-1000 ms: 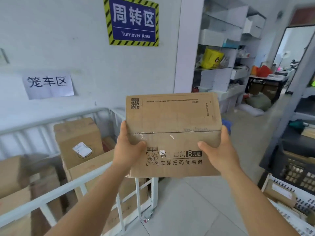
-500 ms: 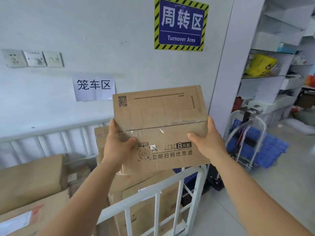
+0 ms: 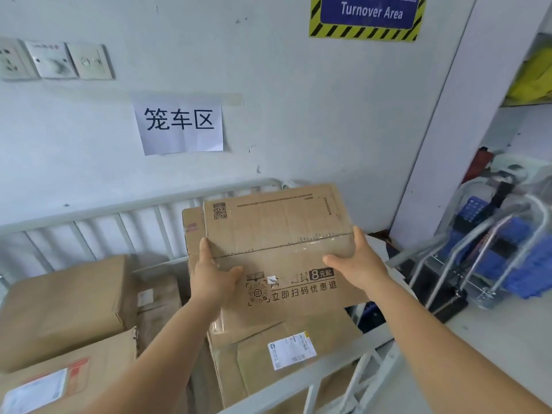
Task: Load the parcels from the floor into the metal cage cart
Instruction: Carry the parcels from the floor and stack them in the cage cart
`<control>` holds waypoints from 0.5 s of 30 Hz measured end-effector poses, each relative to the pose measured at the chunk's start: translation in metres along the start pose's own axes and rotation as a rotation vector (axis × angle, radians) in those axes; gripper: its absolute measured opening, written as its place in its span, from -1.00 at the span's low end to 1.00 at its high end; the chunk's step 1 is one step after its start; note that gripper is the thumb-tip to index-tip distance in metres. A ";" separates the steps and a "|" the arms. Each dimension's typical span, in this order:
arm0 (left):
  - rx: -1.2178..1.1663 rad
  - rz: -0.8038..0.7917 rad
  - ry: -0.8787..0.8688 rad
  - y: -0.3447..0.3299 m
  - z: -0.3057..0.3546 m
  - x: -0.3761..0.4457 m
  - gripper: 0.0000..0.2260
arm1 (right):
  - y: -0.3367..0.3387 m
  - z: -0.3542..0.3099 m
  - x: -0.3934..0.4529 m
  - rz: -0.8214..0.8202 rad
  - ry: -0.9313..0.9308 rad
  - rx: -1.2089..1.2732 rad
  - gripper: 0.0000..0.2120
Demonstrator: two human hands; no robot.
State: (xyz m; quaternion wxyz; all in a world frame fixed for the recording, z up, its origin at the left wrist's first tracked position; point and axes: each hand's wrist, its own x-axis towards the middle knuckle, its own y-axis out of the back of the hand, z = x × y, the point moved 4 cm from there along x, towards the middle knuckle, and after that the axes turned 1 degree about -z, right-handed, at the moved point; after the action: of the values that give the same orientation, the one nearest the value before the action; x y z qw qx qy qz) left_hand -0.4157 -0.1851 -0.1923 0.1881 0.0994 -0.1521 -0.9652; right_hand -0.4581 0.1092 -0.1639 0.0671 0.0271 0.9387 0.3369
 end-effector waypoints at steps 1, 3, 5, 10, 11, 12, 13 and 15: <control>0.024 -0.005 0.041 -0.007 -0.008 0.009 -0.12 | -0.008 0.007 0.012 -0.037 -0.029 0.000 -0.14; 0.065 -0.018 0.115 -0.023 -0.026 0.029 -0.12 | -0.024 0.023 0.036 -0.104 -0.087 -0.018 -0.11; 0.097 -0.033 0.188 -0.040 -0.047 0.049 -0.15 | -0.037 0.038 0.059 -0.158 -0.141 -0.062 -0.05; 0.126 -0.067 0.371 -0.080 -0.089 0.079 -0.14 | -0.066 0.079 0.109 -0.288 -0.239 -0.136 -0.02; 0.131 -0.070 0.394 -0.086 -0.096 0.084 -0.14 | -0.072 0.087 0.116 -0.314 -0.264 -0.142 -0.01; 0.132 -0.070 0.413 -0.092 -0.101 0.087 -0.16 | -0.077 0.095 0.123 -0.334 -0.281 -0.147 0.00; 0.136 -0.071 0.435 -0.098 -0.105 0.090 -0.18 | -0.081 0.102 0.129 -0.350 -0.293 -0.158 0.00; 0.156 -0.072 0.459 -0.108 -0.111 0.096 -0.20 | -0.089 0.112 0.140 -0.374 -0.311 -0.167 0.00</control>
State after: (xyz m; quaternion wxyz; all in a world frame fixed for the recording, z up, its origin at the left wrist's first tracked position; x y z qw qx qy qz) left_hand -0.5116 -0.1558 -0.3451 0.1752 0.3355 -0.1759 -0.9087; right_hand -0.5808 0.1248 -0.3210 0.2738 -0.1011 0.8747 0.3868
